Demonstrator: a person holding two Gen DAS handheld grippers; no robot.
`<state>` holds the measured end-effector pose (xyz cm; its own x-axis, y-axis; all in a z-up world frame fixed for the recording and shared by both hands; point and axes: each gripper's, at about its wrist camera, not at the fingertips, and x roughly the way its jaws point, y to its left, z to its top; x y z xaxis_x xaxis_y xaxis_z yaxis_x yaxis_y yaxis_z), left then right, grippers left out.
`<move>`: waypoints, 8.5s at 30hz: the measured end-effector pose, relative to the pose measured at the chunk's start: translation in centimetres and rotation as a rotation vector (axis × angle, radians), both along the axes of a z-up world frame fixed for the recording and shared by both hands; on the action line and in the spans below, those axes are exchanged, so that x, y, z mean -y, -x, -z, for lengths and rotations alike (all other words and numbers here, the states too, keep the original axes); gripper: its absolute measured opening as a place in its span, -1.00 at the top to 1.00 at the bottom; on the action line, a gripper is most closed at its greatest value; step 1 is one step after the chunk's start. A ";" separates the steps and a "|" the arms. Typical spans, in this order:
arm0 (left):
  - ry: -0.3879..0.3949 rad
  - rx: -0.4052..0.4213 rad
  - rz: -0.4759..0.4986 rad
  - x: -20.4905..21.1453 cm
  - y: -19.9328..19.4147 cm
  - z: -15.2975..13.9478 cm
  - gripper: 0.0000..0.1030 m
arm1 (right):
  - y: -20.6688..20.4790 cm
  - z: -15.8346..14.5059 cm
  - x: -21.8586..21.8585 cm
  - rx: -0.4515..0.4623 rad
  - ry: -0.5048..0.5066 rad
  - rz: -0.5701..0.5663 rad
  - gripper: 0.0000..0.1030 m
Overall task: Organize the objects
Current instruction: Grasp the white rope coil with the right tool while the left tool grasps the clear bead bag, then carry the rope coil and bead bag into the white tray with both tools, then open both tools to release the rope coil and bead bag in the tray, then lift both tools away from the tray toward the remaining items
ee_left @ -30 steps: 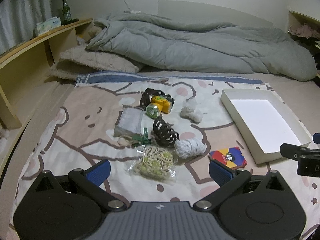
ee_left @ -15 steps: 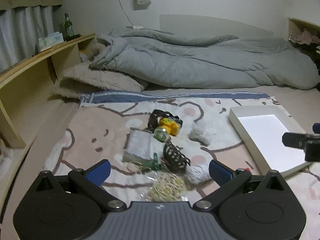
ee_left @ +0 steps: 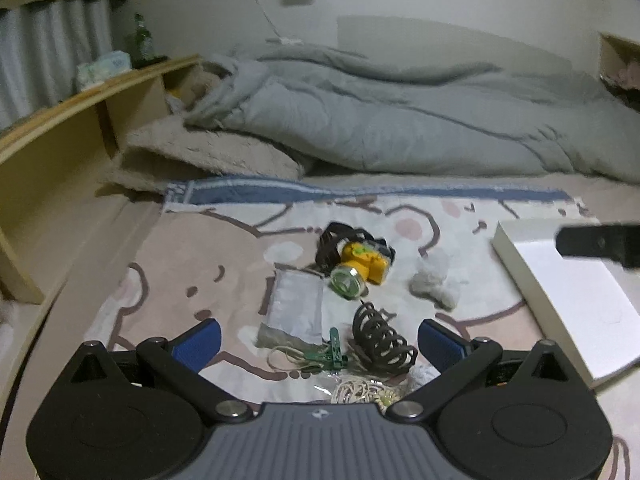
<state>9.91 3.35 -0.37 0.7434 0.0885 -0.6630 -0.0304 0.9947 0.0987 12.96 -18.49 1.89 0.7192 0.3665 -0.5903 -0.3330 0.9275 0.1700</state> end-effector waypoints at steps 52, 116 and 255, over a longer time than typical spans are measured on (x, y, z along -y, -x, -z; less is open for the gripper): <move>0.080 -0.513 0.237 0.5 -6.7 13.1 -0.53 | -6.4 15.1 -6.4 -0.407 0.018 -0.334 -0.52; 0.243 -0.035 0.120 16.1 -5.0 0.1 -0.48 | -3.9 2.1 19.9 -0.040 0.039 0.068 -0.52; 0.166 -0.258 0.175 27.4 -2.6 3.9 -1.00 | 1.9 4.5 29.7 -0.192 0.179 0.310 -1.00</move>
<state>12.47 -24.06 -4.30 0.5439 -0.1496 -0.8257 0.1465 0.9858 -0.0821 11.07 -48.22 -2.64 0.6499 0.0288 -0.7595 -0.0110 0.9995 0.0284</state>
